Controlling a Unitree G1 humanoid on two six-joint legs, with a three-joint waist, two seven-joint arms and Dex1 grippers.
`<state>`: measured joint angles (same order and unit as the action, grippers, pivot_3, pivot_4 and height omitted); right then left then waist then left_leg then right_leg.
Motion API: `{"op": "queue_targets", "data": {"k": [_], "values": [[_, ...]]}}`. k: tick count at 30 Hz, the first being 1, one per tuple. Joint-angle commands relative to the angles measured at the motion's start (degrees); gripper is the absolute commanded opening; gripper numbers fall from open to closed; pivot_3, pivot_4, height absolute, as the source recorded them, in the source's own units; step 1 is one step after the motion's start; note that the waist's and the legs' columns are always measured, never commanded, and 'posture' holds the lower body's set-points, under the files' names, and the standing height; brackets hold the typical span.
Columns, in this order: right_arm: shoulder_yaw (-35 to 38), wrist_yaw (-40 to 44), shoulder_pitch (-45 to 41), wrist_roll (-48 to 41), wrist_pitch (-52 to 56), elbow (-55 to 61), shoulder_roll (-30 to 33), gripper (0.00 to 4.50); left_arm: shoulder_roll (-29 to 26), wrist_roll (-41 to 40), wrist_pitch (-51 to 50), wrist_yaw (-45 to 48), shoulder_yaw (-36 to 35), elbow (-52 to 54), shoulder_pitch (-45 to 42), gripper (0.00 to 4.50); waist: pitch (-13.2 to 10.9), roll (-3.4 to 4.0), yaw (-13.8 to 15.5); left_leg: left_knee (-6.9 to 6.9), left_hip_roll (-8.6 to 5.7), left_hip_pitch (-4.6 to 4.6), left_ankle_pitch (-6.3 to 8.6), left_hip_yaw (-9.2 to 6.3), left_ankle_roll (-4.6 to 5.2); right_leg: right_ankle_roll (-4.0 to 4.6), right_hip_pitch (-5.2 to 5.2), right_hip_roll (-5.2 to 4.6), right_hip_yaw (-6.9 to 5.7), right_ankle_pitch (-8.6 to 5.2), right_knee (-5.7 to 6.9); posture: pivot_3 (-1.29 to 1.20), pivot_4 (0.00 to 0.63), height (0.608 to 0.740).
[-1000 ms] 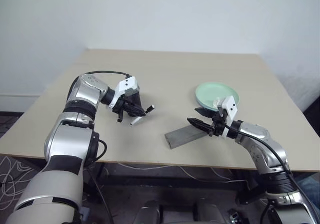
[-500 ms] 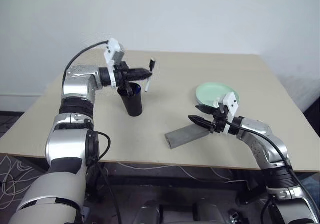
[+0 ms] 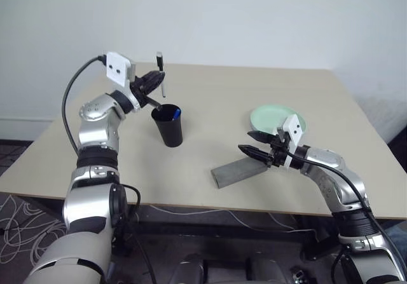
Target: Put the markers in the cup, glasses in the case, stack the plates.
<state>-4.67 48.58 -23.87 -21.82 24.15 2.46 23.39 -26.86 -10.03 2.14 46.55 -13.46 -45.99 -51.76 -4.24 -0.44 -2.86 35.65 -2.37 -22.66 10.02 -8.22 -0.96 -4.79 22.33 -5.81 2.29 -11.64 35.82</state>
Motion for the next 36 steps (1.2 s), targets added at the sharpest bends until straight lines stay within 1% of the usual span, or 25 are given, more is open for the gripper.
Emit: {"op": "queue_targets", "data": {"k": [1, 13, 16, 18, 21, 23, 33, 36], "values": [[0.6, 0.5, -1.2, -0.4, -1.1, 0.9, 0.2, 2.99, 0.8, -1.3, 2.9, -1.5, 0.0, 3.1, 0.0, 0.05, 0.0, -0.01, 0.1, 0.0, 0.0, -0.01, 0.03, -0.01, -0.05, 0.0, 0.0, 0.0, -0.01, 0.0, 0.0, 0.0, 0.0, 0.74], [0.6, 0.3, -1.0, -0.5, -0.9, 1.4, 0.0, 2.99, 2.0, -1.0, 5.5, -3.0, -0.1, -2.8, -1.4, 0.05, 0.0, -0.01, 0.0, 0.0, -0.01, 0.0, 0.01, 0.02, -0.02, 0.0, 0.01, 0.0, 0.0, 0.0, 0.0, 0.0, 0.0, 0.74], [0.6, 0.2, -0.9, -0.5, -0.8, 1.6, -0.1, 2.99, 2.1, -1.1, 6.1, -3.0, 0.0, -3.7, -1.6, 0.83, 0.0, -0.01, 0.0, 0.0, -0.01, 0.0, 0.01, 0.02, -0.02, 0.0, 0.01, 0.0, 0.01, 0.0, -0.01, 0.0, 0.0, 0.74], [0.6, 0.1, -1.0, -0.5, -0.9, 1.5, -0.2, 2.99, 2.4, -1.2, 6.0, -2.8, 0.2, -3.7, -1.5, 1.45, 0.0, -0.01, 0.0, 0.0, -0.01, -0.01, 0.02, 0.02, -0.03, 0.0, 0.02, 0.0, 0.0, 0.0, -0.01, 0.0, 0.0, 0.74], [0.5, 0.1, -1.2, -0.5, -0.9, 1.3, -0.3, 2.99, 2.6, -1.2, 5.9, -2.8, 0.3, -3.7, -1.5, 2.61, 0.0, -0.01, 0.0, 0.0, -0.01, -0.01, 0.03, 0.01, -0.05, 0.0, 0.01, 0.0, -0.01, 0.0, -0.01, 0.0, 0.0, 0.74], [0.5, 0.0, -1.2, -0.5, -0.9, 1.3, -0.3, 2.99, 2.7, -1.2, 5.7, -2.7, 0.3, -3.3, -1.5, 3.3, 0.0, -0.01, 0.0, 0.0, -0.01, -0.01, 0.04, 0.02, -0.06, 0.0, 0.01, 0.0, 0.0, 0.0, -0.01, 0.0, 0.0, 0.74], [0.4, 0.1, -1.3, -0.5, -1.0, 1.2, -0.5, 2.99, 3.0, -2.5, 4.6, -2.3, 0.0, -1.0, -0.7, 3.3, 0.0, -0.01, 0.0, 0.0, -0.01, -0.01, 0.04, 0.02, -0.06, 0.0, 0.02, 0.0, 0.0, 0.0, -0.02, 0.0, 0.0, 0.74], [0.5, -0.1, -1.3, -0.5, -1.2, 1.0, -0.7, 2.99, 2.8, -5.5, 1.2, -1.3, -1.1, 2.2, -0.6, 3.3, 0.0, -0.01, 0.0, 0.0, -0.01, -0.02, 0.07, 0.01, -0.12, 0.01, 0.02, 0.0, 0.0, 0.0, -0.02, 0.0, 0.0, 0.74]]}}
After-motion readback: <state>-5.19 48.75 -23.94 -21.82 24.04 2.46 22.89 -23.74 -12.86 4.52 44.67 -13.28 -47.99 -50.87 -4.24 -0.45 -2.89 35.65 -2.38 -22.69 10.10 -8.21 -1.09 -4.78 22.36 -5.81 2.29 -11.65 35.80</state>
